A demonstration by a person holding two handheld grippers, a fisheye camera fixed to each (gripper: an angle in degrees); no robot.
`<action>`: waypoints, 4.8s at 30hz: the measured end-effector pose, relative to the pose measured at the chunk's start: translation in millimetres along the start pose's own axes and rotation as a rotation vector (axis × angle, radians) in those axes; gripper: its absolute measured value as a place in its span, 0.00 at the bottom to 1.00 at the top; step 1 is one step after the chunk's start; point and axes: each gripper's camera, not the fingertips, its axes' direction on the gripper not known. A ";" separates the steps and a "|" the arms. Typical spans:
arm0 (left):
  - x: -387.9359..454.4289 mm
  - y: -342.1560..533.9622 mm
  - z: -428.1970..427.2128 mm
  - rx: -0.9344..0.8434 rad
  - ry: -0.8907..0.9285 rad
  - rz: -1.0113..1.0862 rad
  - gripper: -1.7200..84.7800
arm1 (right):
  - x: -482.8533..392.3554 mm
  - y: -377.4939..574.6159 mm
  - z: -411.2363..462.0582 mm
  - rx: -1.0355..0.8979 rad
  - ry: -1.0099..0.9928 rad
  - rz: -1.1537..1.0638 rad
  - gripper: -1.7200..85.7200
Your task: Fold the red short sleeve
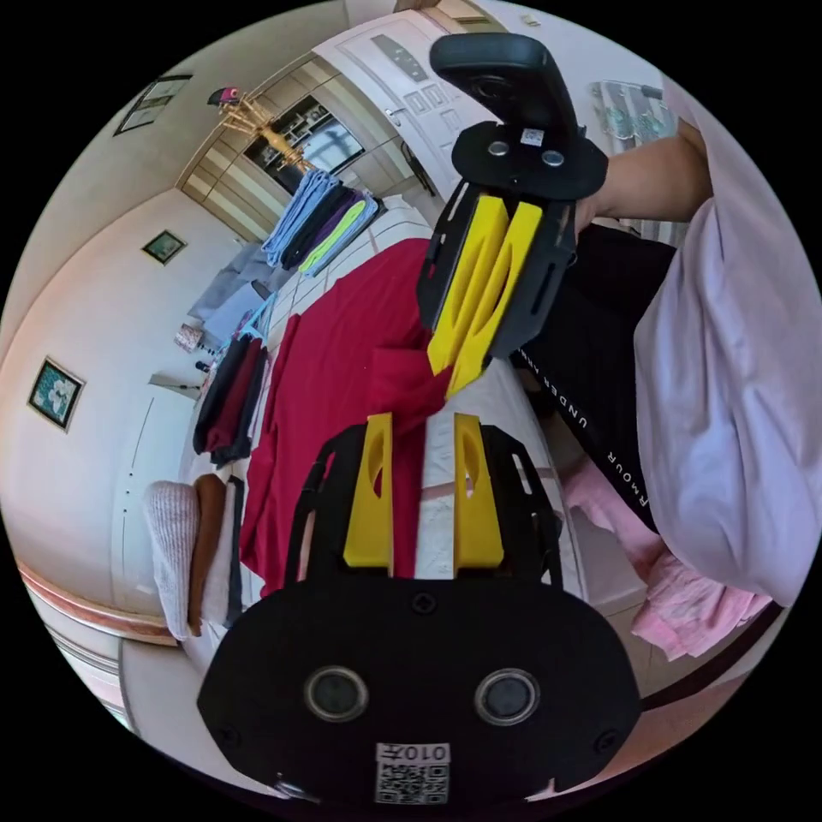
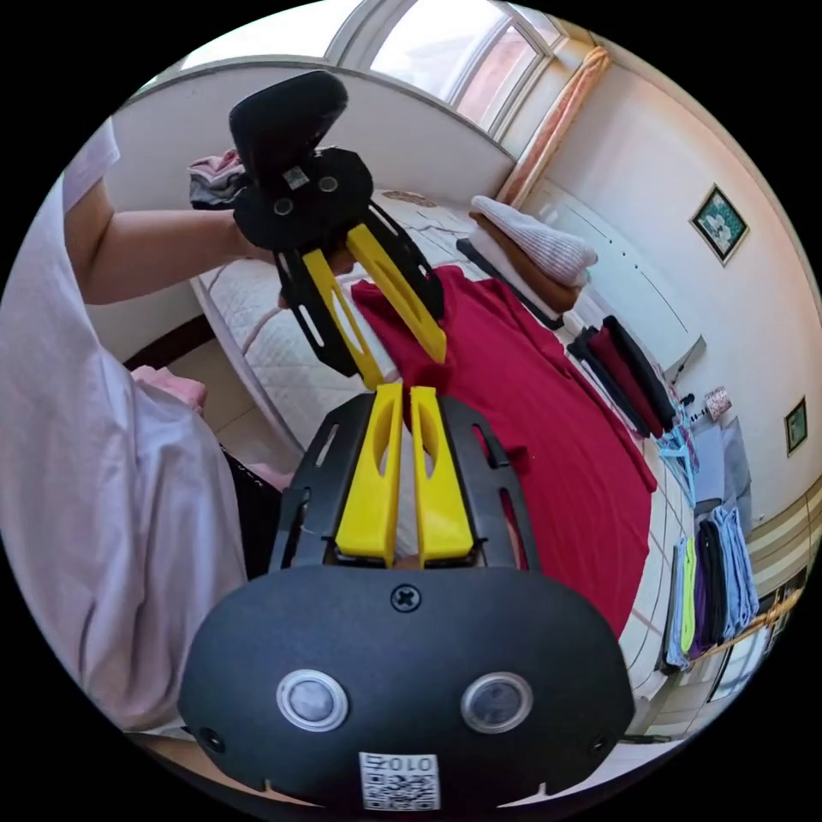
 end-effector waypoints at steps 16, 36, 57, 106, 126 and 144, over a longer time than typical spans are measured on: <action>13.5 -11.7 -55.2 0.074 0.211 0.020 0.11 | 16.0 45.2 -63.1 -0.060 -0.211 -0.094 0.04; -28.1 -49.3 24.8 0.069 0.348 0.101 0.08 | 65.6 48.9 -43.6 -0.108 -0.308 -0.029 0.04; -236.0 140.4 120.6 -0.027 0.695 -0.951 0.18 | 163.7 119.1 16.3 -0.133 -0.216 0.583 0.11; -377.9 156.5 188.1 -0.059 -0.020 -0.938 0.14 | 183.7 77.6 39.6 -0.031 -0.299 0.431 0.08; -439.2 132.0 320.5 -0.248 0.191 -0.835 0.05 | 178.9 128.6 -37.6 -0.021 -0.125 0.468 0.08; -275.0 78.9 195.5 -0.098 0.013 -0.537 0.08 | 174.7 124.3 -74.4 -0.013 -0.092 0.437 0.07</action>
